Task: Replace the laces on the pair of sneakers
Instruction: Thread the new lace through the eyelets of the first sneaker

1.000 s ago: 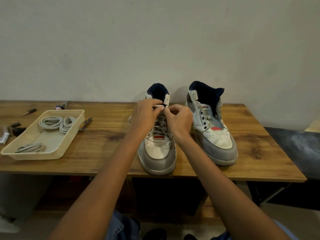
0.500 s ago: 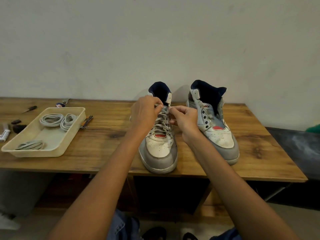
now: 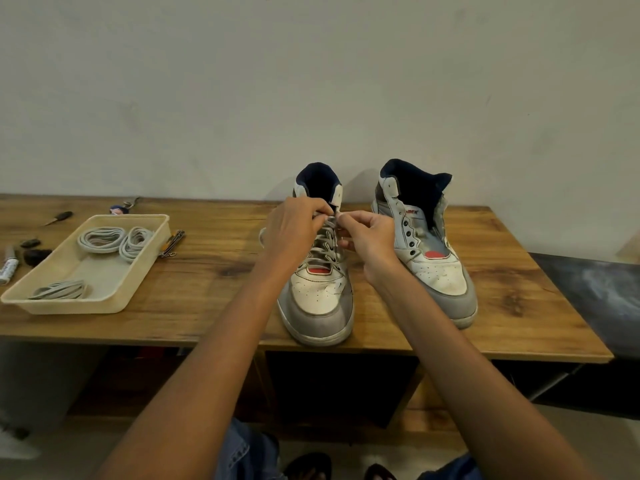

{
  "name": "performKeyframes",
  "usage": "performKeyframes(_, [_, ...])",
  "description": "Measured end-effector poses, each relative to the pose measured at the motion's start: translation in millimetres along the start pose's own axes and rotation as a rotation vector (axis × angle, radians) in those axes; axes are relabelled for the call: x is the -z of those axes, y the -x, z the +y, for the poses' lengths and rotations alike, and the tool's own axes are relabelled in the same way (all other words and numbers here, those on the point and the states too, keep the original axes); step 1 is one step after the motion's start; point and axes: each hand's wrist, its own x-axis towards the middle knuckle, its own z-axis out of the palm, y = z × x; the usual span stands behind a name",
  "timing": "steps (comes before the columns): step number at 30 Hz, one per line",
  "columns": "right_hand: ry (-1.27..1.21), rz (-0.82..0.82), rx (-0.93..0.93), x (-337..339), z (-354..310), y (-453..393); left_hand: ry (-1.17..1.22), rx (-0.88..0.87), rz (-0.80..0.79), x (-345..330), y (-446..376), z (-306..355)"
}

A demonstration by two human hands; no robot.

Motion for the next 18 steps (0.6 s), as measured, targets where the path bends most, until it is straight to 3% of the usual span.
performKeyframes(12, [0.110, -0.010, 0.075, 0.5, -1.2, -1.2, -0.105, -0.019, 0.093, -1.9, 0.3, 12.3])
performKeyframes(18, [-0.104, -0.106, -0.131, 4.6, -0.3, -4.4, -0.082, -0.033, 0.111, -7.4, 1.4, 10.1])
